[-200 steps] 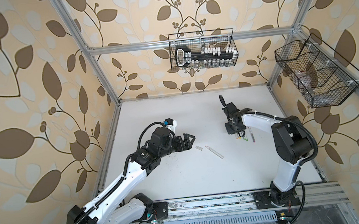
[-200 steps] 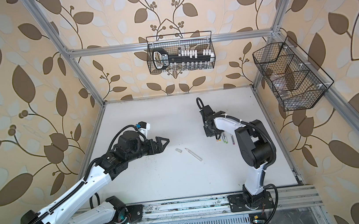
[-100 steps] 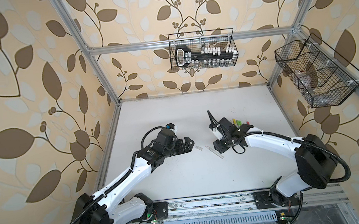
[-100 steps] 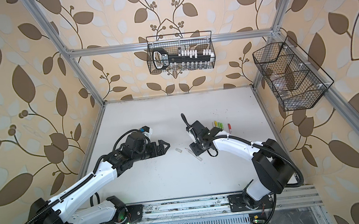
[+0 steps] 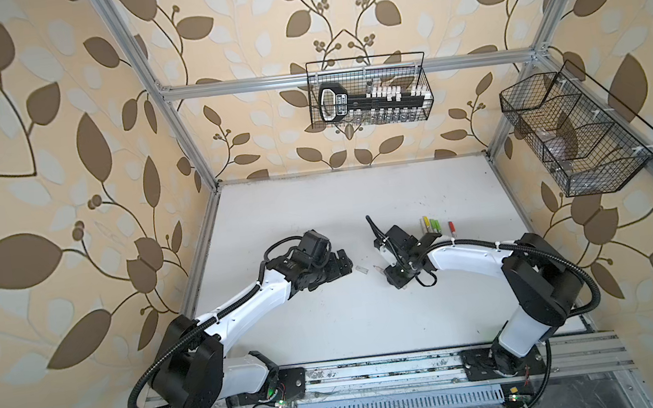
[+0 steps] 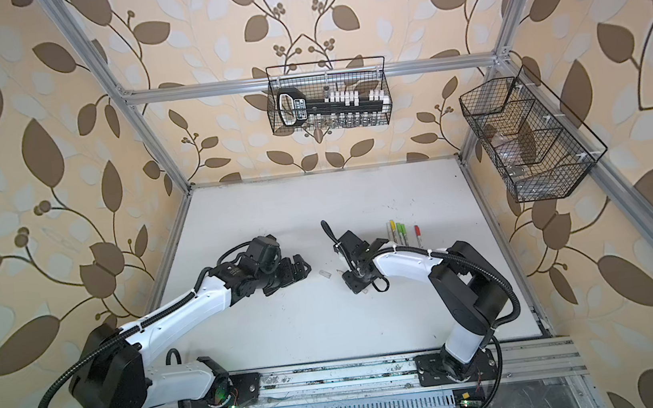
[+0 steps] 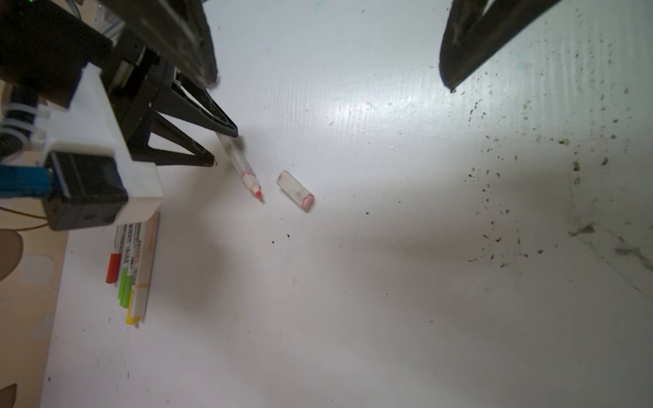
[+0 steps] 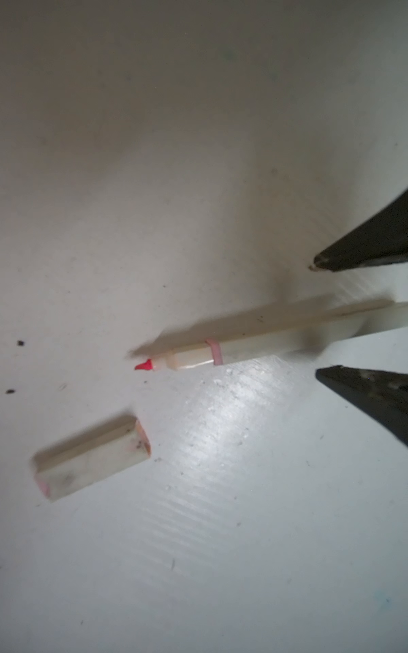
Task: Insert the pens into the pen caps
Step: 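Release the capped marker and grasp the pink-tipped white marker with the right gripper, then lift the pink-tipped marker upright while the left gripper grasps the white cap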
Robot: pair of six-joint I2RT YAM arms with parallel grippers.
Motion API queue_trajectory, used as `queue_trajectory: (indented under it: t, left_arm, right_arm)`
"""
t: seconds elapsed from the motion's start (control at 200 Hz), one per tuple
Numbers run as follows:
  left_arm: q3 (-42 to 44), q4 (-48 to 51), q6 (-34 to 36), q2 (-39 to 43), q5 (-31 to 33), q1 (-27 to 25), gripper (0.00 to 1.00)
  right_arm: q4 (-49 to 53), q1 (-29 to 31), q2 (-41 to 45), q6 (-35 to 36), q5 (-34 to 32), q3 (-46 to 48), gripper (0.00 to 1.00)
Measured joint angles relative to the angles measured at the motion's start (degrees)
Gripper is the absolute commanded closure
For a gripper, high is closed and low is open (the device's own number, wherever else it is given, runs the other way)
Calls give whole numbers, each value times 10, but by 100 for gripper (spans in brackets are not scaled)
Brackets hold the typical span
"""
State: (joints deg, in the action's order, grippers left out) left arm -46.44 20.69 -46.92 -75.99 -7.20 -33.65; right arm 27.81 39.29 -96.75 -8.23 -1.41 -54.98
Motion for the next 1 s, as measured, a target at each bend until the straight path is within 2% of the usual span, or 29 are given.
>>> queue_trajectory:
  t: [0.145, 0.22, 0.3, 0.59, 0.765, 1.0]
  left_arm:
    - [-11, 6, -49, -45, 1, -1, 1]
    - [-30, 11, -68, -76, 2, -1, 5]
    - [-55, 17, -82, -106, 2, -2, 7]
    - [-75, 21, -135, -129, 23, -2, 9]
    - [-75, 30, -143, -129, 36, -2, 9]
    - [-75, 52, -149, -129, 49, -2, 11]
  right_arm:
    - [-5, 5, -4, 4, 0, 0, 74]
    - [-6, 8, -7, 6, 0, 0, 84]
    - [-7, 10, -9, 3, 2, 0, 88]
    - [-6, 17, -37, 8, 17, -32, 94]
    - [-4, 34, -69, 13, 22, -71, 96]
    - [-3, 61, -74, 13, 32, -77, 96]
